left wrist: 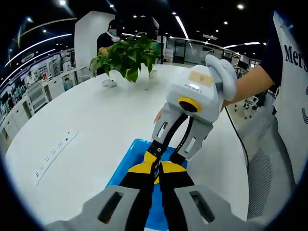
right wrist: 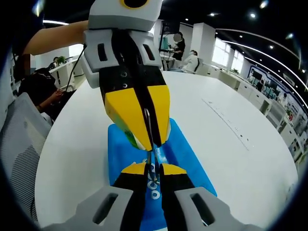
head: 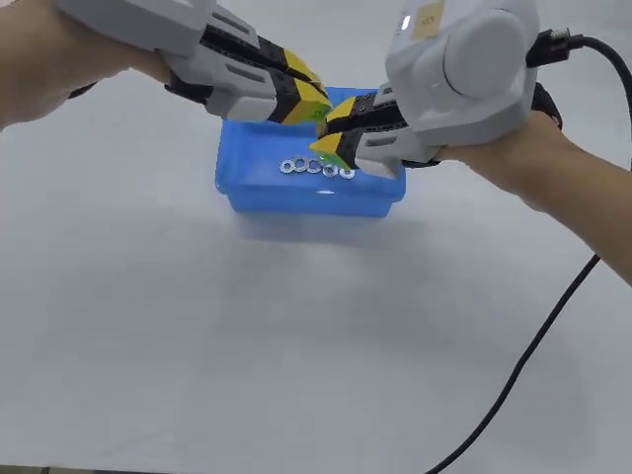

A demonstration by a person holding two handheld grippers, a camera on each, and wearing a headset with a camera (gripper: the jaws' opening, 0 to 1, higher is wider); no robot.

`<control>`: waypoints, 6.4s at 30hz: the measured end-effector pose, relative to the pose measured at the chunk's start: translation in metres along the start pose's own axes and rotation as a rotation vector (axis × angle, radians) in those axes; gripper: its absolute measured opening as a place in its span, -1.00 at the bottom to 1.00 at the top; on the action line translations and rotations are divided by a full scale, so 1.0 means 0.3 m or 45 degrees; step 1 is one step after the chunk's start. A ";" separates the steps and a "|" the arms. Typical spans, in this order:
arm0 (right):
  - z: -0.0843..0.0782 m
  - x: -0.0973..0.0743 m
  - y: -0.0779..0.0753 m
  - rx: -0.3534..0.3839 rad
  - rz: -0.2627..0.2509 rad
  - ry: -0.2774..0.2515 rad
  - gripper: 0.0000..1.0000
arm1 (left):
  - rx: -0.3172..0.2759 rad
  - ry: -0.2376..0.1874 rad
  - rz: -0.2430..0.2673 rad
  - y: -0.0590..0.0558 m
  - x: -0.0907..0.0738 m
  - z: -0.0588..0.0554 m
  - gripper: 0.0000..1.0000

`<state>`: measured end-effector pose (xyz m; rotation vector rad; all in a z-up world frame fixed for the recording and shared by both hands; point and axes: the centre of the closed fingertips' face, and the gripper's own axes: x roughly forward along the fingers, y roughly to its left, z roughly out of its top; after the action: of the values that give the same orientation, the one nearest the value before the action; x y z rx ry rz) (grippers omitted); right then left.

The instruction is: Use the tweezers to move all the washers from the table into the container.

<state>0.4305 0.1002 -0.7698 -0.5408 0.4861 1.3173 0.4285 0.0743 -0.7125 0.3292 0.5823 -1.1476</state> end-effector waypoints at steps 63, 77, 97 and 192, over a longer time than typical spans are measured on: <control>0.046 -0.086 0.068 0.063 0.021 -0.048 -0.73 | 0.173 -0.034 -0.018 -0.094 -0.076 0.053 -0.88; 0.058 -0.104 0.138 0.011 0.074 -0.038 -0.81 | 0.207 -0.046 -0.079 -0.140 -0.100 0.052 -0.89; 0.098 -0.202 0.250 -0.211 0.051 0.021 -0.83 | 0.298 -0.058 -0.128 -0.277 -0.193 0.058 -0.89; -0.169 -0.261 0.352 -0.037 -0.020 0.212 -0.45 | 0.054 0.158 0.163 -0.279 -0.179 -0.337 -0.40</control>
<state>0.3106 0.0261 -0.7713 -0.6809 0.5994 1.2716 0.3093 0.1360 -0.7585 0.4701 0.6373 -1.0222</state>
